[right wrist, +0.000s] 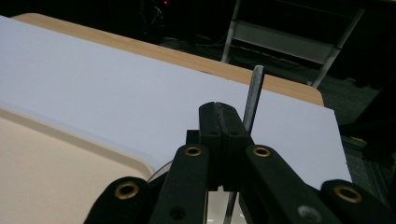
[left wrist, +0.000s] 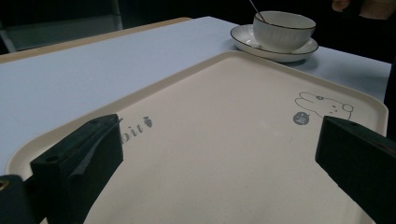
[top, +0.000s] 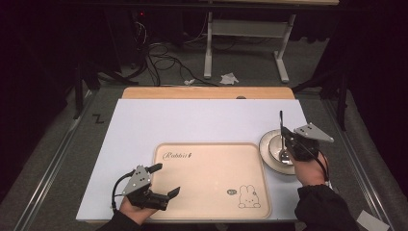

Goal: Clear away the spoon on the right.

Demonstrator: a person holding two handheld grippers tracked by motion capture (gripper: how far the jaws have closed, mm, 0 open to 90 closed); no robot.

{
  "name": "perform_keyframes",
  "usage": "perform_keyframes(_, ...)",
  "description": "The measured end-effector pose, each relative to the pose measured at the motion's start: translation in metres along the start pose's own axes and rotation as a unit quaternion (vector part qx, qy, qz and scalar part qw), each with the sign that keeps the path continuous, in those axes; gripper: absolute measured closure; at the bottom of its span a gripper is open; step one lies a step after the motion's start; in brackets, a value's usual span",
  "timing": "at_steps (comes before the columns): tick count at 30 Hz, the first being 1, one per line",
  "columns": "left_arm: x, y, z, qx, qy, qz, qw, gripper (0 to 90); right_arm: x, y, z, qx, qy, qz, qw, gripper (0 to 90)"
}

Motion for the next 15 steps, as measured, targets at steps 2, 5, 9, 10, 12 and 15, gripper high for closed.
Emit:
perform_keyframes(2, 0.000, 0.000, 0.000, 0.000, 0.001, 0.001, 1.0000, 1.4, -0.003, 0.002, -0.004, -0.003, 0.002, -0.003, 1.0000, 90.0)
perform_keyframes(5, 0.000, -0.001, 0.001, 0.001, 0.001, 0.000, 1.0000, 1.4, -0.011, 0.008, -0.014, 0.001, 0.001, -0.002, 1.0000, 90.0)
perform_keyframes(9, 0.000, -0.001, 0.001, 0.001, 0.002, 0.000, 1.0000, 1.4, -0.020, 0.010, -0.029, 0.017, -0.007, 0.020, 0.9996, 90.0)
perform_keyframes(10, 0.000, -0.001, 0.001, 0.002, 0.002, 0.000, 1.0000, 1.5, -0.022, 0.010, -0.034, 0.015, -0.012, 0.023, 0.9996, 90.0)
perform_keyframes(12, 0.000, -0.001, 0.001, 0.001, 0.002, -0.001, 1.0000, 1.5, -0.025, 0.010, -0.042, 0.016, -0.018, 0.035, 0.9991, 90.0)
perform_keyframes(15, -0.001, -0.001, 0.001, 0.001, 0.003, 0.001, 1.0000, 1.5, -0.028, 0.010, -0.053, 0.024, -0.032, 0.041, 0.9984, 90.0)
Point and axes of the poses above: each handheld gripper's, and its own axes: z roughly backward along the jaws, x roughly out of its underside, y roughly to its right, the point moved 5 cm from there along -z, roughly forward along the jaws, and after that the axes turned 2 degrees about -y, right-handed, at the moved point
